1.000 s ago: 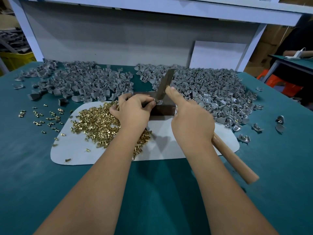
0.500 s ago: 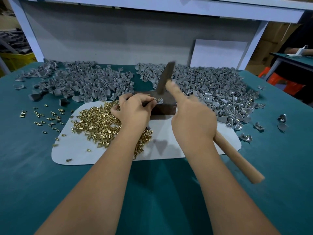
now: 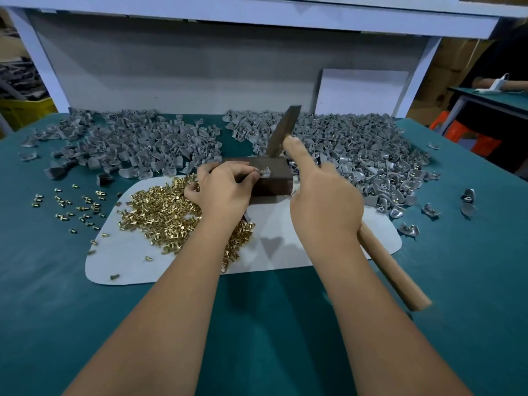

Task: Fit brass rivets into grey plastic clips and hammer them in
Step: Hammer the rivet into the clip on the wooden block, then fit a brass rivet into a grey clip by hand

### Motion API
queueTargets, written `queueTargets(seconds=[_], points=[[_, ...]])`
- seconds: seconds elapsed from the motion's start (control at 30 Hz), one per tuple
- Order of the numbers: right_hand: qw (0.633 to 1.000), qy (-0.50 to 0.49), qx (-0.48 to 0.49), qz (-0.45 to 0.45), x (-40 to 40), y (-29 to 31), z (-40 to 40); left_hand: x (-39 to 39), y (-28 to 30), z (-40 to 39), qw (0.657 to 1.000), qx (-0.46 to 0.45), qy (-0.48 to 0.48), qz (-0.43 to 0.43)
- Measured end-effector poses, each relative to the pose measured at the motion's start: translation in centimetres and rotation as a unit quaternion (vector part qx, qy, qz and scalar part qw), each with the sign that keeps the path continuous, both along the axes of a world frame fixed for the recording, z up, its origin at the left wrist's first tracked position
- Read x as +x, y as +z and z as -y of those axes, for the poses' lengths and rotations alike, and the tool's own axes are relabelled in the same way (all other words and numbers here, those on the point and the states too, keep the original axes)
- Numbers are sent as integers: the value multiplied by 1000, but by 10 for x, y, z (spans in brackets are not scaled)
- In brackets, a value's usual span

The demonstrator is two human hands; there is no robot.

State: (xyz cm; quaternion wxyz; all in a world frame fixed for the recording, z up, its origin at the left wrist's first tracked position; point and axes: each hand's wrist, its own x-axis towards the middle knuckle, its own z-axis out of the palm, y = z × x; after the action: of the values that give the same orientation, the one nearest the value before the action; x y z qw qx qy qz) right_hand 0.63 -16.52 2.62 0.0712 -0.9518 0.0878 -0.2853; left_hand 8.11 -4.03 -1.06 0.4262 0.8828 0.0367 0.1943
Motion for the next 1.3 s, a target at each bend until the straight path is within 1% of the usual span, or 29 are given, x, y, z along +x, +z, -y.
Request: queueTargets(seconds=[0.07, 0.1, 0.2, 0.33, 0.63, 0.8, 0.87, 0.93, 1.0, 1.1, 1.3], points=[[998, -29, -4, 46, -1, 1, 5, 1, 0, -1, 1000, -6, -16, -8], [998, -41, -4, 53, 0, 2, 8, 1, 1, -1, 1000, -12, -18, -13], [998, -63, 1, 23, 4, 0, 17, 2, 2, -1, 999, -16, -10, -28], [995, -90, 18, -30, 11, -7, 27, 0, 3, 0, 998, -38, -26, -30], [991, -106, 11, -76, 17, -24, 40, -3, 5, -1, 998, -37, -34, -30], [992, -101, -1, -74, 18, -26, 39, -3, 6, -1, 998, -46, -32, -32], [993, -103, -30, -42, 19, -26, 36, -4, 7, -1, 999, -39, -33, -21], [997, -57, -45, 20, 20, -25, 29, -5, 7, -1, 998, -27, -50, 15], [998, 31, -3, 56, 21, -25, 17, -8, 9, -1, 995, -25, -79, 58], [990, 110, 75, 56, 22, -28, -1, -12, 13, 0, 989, -24, -114, 95], [960, 184, 190, 86, 25, -33, -6, -18, 15, 2, 981, -63, -149, 108]])
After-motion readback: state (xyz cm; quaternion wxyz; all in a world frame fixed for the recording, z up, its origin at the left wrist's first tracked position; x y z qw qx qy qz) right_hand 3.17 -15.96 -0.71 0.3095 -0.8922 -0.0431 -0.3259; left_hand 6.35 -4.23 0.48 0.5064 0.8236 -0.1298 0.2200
